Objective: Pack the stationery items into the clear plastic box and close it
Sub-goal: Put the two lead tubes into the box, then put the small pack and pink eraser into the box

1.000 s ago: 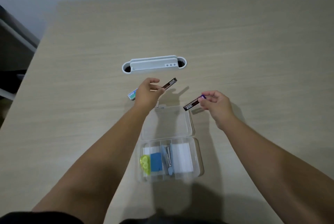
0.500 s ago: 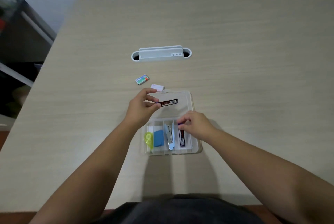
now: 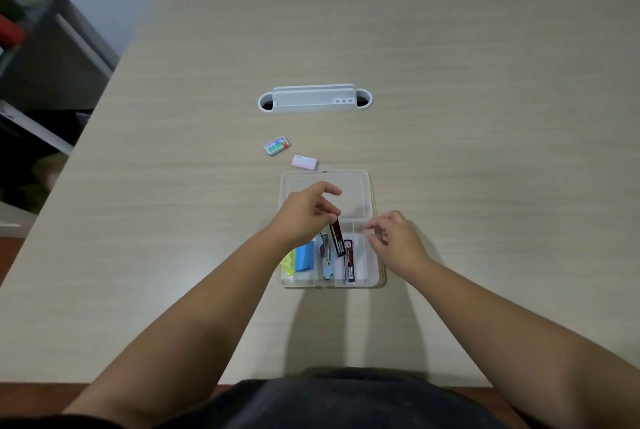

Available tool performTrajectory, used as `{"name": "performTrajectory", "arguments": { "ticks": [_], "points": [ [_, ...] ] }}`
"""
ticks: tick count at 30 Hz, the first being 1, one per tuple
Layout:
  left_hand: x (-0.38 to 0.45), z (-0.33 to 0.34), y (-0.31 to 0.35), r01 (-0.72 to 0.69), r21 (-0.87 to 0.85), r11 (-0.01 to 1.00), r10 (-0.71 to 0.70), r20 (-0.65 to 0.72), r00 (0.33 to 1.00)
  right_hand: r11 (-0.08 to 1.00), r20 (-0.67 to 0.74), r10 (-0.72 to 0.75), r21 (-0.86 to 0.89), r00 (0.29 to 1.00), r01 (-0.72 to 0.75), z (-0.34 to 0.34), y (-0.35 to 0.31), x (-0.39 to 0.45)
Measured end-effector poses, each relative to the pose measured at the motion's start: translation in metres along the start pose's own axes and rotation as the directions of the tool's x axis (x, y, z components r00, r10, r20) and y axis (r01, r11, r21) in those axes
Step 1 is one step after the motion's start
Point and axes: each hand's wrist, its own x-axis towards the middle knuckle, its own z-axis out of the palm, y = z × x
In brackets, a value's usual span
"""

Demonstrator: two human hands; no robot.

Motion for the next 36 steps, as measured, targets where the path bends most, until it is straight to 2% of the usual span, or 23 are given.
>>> {"name": "performTrajectory", "arguments": {
  "ticks": [4, 7, 9, 14, 19, 22, 26, 29, 36],
  "points": [
    [0.004, 0.02, -0.002, -0.022, 0.17, 0.985, -0.002, 0.14, 0.99, 0.999, -0.012, 0.04, 0.037, 0.999, -0.039, -0.001, 0.004, 0.0],
    [0.006, 0.026, -0.007, -0.077, 0.331, 0.941, 0.024, 0.162, 0.987, 0.994, -0.024, 0.066, 0.089, 0.998, -0.064, 0.0, 0.005, 0.002],
    [0.008, 0.021, -0.008, -0.08, 0.337, 0.938, 0.046, 0.107, 0.993, 0.986, -0.055, 0.09, 0.144, 0.994, -0.081, -0.001, 0.004, 0.003],
    [0.032, -0.013, -0.011, -0.045, 0.242, 0.969, 0.079, -0.131, 0.988, 0.966, -0.112, 0.104, 0.247, 0.988, -0.074, -0.012, -0.004, 0.023],
    [0.072, -0.059, -0.023, 0.021, 0.337, 0.941, 0.078, -0.279, 0.957, 0.992, -0.129, 0.062, 0.121, 0.99, -0.046, -0.02, -0.029, 0.073],
    [0.095, -0.083, -0.035, 0.125, 0.368, 0.922, 0.012, -0.35, 0.937, 0.999, -0.052, 0.029, 0.022, 0.998, -0.028, -0.015, -0.049, 0.108],
    [0.121, -0.107, -0.05, 0.205, 0.407, 0.89, -0.071, -0.322, 0.944, 0.999, 0.061, -0.011, -0.046, 0.998, 0.013, 0.002, -0.076, 0.148],
    [0.13, -0.111, -0.052, 0.215, 0.449, 0.867, -0.09, -0.282, 0.955, 0.999, 0.108, -0.007, -0.052, 0.994, 0.013, 0.013, -0.088, 0.163],
    [0.159, -0.109, -0.059, 0.139, 0.511, 0.848, -0.071, -0.151, 0.986, 0.979, 0.163, 0.028, -0.202, 0.986, 0.005, 0.03, -0.089, 0.195]
  ]
}}
